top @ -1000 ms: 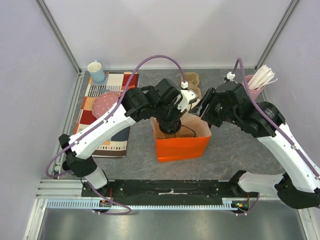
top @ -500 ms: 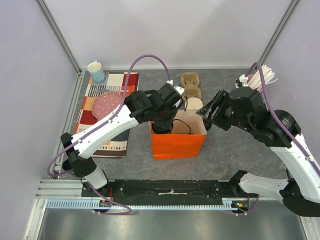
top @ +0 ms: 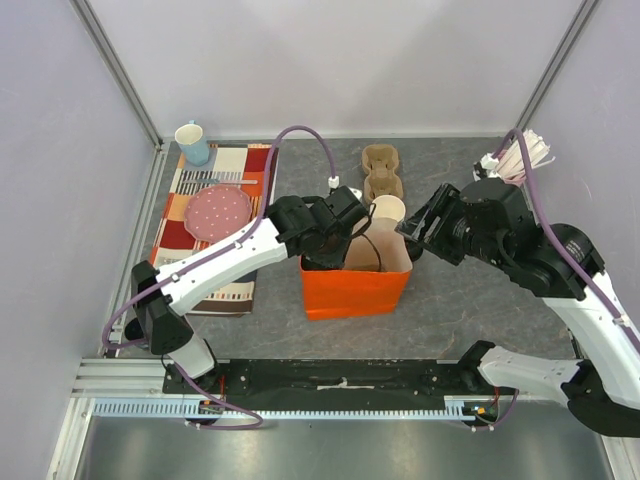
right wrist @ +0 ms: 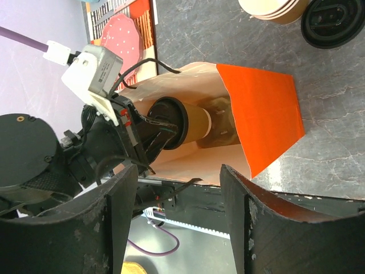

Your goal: Pack the takeout coffee

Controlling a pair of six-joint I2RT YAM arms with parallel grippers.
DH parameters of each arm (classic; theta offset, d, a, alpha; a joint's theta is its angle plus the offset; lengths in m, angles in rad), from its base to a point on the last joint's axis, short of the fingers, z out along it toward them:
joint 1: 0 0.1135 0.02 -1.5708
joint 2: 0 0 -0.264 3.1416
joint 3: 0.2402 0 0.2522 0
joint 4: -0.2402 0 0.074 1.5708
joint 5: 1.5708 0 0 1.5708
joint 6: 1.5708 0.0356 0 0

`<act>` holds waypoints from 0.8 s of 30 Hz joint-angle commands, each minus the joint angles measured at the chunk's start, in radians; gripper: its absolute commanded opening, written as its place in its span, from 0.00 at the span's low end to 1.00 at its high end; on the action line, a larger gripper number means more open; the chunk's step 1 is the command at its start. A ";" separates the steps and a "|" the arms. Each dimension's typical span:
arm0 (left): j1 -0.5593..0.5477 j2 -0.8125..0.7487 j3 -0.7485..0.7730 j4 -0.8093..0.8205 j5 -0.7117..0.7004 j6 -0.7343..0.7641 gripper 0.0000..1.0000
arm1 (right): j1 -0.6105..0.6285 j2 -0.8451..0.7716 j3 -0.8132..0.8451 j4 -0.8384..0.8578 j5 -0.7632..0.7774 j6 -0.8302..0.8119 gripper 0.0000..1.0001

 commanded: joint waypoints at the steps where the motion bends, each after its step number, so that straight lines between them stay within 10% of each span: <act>1: -0.005 -0.032 -0.056 0.092 -0.023 -0.053 0.02 | 0.003 -0.035 -0.018 -0.020 0.005 0.001 0.67; 24: -0.004 -0.017 -0.289 0.247 -0.041 -0.022 0.02 | 0.003 -0.061 -0.032 -0.019 0.010 -0.016 0.69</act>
